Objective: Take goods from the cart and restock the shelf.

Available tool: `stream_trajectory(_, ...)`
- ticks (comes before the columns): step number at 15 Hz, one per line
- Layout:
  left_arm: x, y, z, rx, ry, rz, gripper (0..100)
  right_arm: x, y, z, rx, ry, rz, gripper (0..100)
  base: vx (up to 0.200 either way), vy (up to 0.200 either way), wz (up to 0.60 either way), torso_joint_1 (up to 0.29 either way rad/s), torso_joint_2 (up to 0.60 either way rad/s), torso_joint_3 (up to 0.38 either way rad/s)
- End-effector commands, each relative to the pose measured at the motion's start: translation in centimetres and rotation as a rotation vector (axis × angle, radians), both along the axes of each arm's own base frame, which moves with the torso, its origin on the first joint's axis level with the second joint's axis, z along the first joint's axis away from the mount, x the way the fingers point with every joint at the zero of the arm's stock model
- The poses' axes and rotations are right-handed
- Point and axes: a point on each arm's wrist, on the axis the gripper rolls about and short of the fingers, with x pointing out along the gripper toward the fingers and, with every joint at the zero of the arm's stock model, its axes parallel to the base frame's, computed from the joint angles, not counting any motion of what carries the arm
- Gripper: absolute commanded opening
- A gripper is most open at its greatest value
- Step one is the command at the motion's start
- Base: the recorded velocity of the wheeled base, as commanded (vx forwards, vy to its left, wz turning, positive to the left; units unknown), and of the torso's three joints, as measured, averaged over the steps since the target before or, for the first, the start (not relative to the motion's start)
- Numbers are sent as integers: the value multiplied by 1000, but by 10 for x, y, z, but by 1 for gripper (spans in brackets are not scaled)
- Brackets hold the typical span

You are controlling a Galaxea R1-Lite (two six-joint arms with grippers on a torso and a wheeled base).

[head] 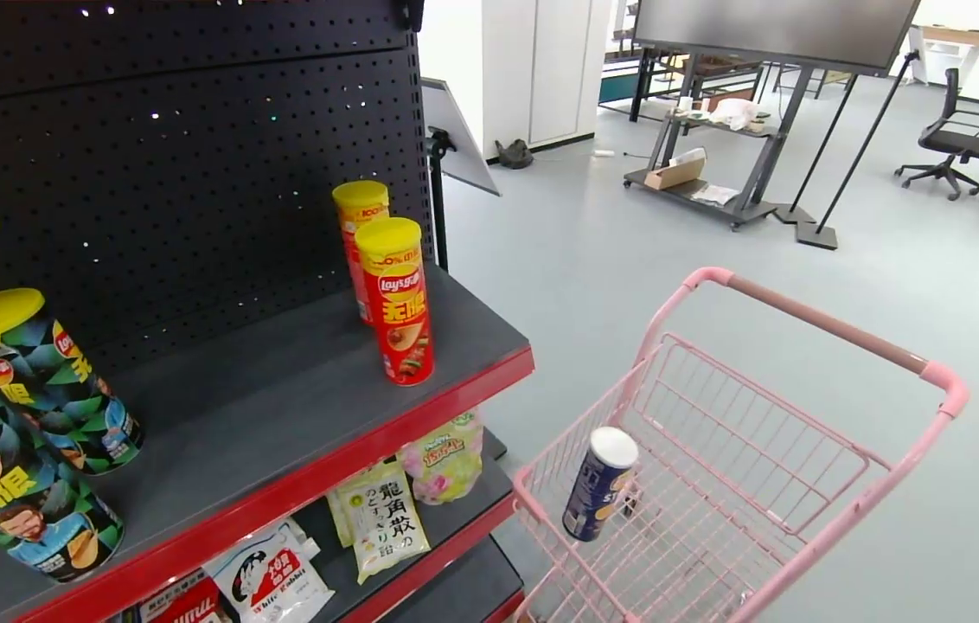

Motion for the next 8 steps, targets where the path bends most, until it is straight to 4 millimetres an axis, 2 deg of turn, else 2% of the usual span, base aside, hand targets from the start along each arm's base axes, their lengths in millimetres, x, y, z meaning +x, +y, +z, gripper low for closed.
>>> stream_trajectory(1, 0, 0, 0, 0, 2, 0, 100, -3, 0, -4, -2, -24, 0, 100, 0, 0, 0, 0, 0, 0)
stream_trajectory(8, 0, 0, 0, 0, 3, 1, 100, -4, -1, -14, 10, -46, -20, 100, 0, 0, 0, 0, 0, 0)
